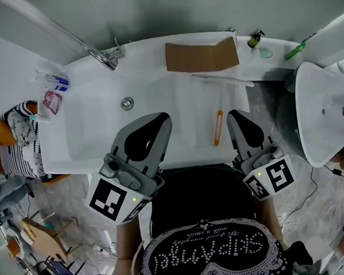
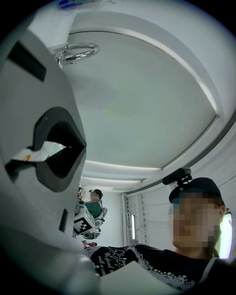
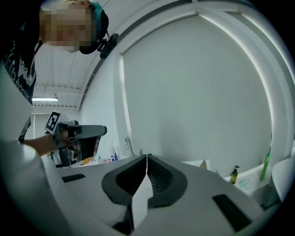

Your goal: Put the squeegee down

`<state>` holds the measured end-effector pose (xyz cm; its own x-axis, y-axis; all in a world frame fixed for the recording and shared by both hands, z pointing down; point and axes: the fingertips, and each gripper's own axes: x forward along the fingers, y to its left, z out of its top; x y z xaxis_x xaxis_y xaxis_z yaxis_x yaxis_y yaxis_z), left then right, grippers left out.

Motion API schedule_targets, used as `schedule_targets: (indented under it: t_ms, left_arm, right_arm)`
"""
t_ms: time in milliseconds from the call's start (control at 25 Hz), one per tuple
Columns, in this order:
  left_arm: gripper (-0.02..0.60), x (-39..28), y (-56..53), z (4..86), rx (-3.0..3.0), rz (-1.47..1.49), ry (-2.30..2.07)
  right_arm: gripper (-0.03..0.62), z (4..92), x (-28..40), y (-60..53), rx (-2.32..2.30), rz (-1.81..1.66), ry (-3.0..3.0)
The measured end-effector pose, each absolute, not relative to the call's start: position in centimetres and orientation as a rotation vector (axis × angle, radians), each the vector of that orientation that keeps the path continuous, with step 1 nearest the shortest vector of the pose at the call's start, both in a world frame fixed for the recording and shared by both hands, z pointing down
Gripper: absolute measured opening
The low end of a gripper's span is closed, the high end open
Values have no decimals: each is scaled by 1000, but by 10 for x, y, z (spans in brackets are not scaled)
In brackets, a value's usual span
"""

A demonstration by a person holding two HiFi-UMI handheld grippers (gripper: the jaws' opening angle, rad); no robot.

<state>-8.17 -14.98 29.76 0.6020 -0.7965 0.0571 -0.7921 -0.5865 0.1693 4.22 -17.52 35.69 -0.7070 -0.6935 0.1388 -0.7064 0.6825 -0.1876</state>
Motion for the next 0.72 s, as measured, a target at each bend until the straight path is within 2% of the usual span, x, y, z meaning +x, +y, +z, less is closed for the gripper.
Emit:
schedule_targets:
  t_ms: [720]
  left_arm:
    - [5,-77,-151,306,2646,2,-1308]
  right_arm:
    - [23,361,45,-177,1191,348,-2806]
